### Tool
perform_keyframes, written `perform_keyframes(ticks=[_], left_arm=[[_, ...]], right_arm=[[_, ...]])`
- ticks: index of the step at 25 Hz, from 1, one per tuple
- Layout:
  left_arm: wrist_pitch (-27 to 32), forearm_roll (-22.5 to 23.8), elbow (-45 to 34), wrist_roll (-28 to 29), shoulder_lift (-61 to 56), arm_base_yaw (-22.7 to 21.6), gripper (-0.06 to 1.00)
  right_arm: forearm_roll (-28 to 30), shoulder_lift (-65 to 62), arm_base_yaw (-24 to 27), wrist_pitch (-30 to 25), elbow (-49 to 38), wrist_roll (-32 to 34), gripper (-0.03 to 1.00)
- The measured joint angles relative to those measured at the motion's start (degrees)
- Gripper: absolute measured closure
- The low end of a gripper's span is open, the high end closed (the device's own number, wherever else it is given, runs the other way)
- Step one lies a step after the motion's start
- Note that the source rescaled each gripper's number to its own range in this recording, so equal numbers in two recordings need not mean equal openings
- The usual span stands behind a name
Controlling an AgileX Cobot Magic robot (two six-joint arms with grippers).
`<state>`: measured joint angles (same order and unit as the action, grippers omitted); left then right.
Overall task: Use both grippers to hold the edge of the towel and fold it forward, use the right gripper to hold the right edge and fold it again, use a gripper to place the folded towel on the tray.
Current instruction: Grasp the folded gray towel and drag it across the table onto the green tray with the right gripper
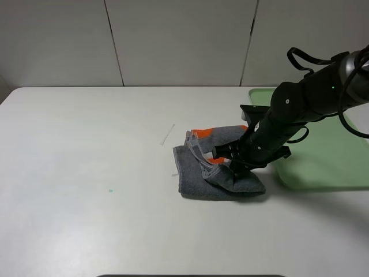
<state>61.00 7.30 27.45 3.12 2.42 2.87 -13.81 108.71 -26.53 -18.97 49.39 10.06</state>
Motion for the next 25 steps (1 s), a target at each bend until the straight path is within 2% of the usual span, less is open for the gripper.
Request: perform_keyframes(ticks=[15, 25], left_arm=[[0.00, 0.00, 0.00, 0.00, 0.00, 0.00, 0.03], [0.00, 0.00, 0.00, 0.00, 0.00, 0.00, 0.03]], right_arm=[[1.18, -1.06, 0.00, -0.59, 0.00, -0.64, 0.76], [8.57, -7.87, 1.65, -5.53, 0.11, -0.59, 0.76]])
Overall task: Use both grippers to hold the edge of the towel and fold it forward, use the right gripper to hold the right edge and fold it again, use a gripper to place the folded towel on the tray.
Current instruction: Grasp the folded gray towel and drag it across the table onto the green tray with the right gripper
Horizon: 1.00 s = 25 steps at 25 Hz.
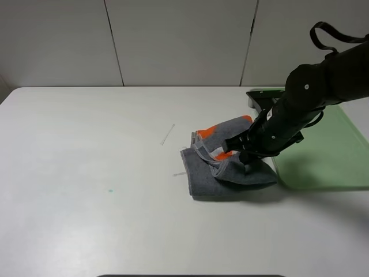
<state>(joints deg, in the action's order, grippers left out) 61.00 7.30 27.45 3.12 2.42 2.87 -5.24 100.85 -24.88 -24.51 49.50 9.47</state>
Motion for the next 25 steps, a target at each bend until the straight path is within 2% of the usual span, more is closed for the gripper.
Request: perform_keyframes(ticks=[11, 20, 25], left_arm=[[0.00, 0.11, 0.00, 0.00, 0.00, 0.00, 0.03], [0.00, 0.11, 0.00, -0.05, 0.00, 0.00, 0.03], [0.00, 0.11, 0.00, -0.05, 0.00, 0.00, 0.03]], right_arm=[[8.75, -5.89, 9.04, -3.19, 0.33, -0.06, 0.76], [15.03, -5.94, 17.45, -7.42, 7.35, -1.15, 0.76], [17.13, -5.94, 22.36, -7.39, 9.12, -2.89, 0.76]])
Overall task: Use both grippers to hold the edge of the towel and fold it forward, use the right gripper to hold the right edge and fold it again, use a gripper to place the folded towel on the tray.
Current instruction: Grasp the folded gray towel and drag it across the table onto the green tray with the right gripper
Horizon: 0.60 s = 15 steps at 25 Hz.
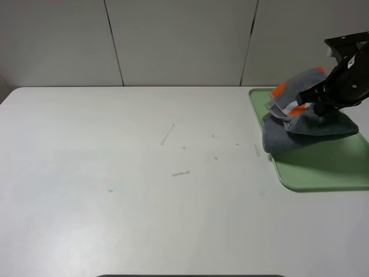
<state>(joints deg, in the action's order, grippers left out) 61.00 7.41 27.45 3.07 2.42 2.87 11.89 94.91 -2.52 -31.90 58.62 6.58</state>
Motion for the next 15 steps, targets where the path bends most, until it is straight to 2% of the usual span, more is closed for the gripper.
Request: perform_keyframes(ticks=[6, 15], left_arm=[[0.00, 0.00, 0.00, 0.00, 0.00, 0.00, 0.03], [0.00, 0.00, 0.00, 0.00, 0.00, 0.00, 0.03]], right_arm=[[0.45, 1.88, 5.67, 0.11, 0.00, -1.30, 0.76], [0.12, 9.69, 8.40, 1.75, 0.02, -1.46, 0.76]])
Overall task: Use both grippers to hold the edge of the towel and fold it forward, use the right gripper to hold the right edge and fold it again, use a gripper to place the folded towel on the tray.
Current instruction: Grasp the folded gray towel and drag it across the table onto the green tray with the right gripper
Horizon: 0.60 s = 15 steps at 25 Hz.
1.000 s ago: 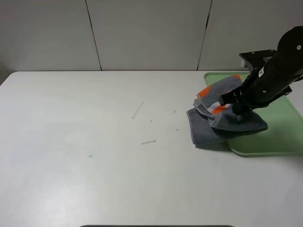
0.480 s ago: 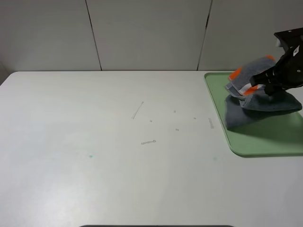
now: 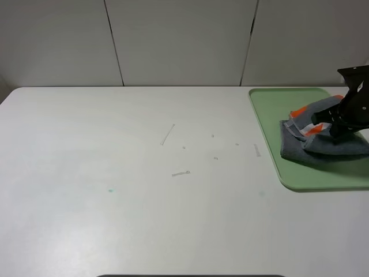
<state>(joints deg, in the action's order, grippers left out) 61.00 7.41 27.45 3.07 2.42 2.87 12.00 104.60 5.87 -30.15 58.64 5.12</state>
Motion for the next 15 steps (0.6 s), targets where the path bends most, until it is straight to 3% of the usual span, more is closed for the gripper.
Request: perform_keyframes(ticks=[11, 13, 15], left_arm=[[0.00, 0.00, 0.00, 0.00, 0.00, 0.00, 0.03], [0.00, 0.00, 0.00, 0.00, 0.00, 0.00, 0.03], [0.00, 0.00, 0.00, 0.00, 0.00, 0.00, 0.03]], right_arm=[[-0.75, 0.80, 2.04, 0.98, 0.00, 0.00, 0.75], [-0.87, 0.80, 2.04, 1.38, 0.00, 0.00, 0.55], [-1.63, 0.80, 2.04, 1.88, 0.00, 0.05, 0.22]])
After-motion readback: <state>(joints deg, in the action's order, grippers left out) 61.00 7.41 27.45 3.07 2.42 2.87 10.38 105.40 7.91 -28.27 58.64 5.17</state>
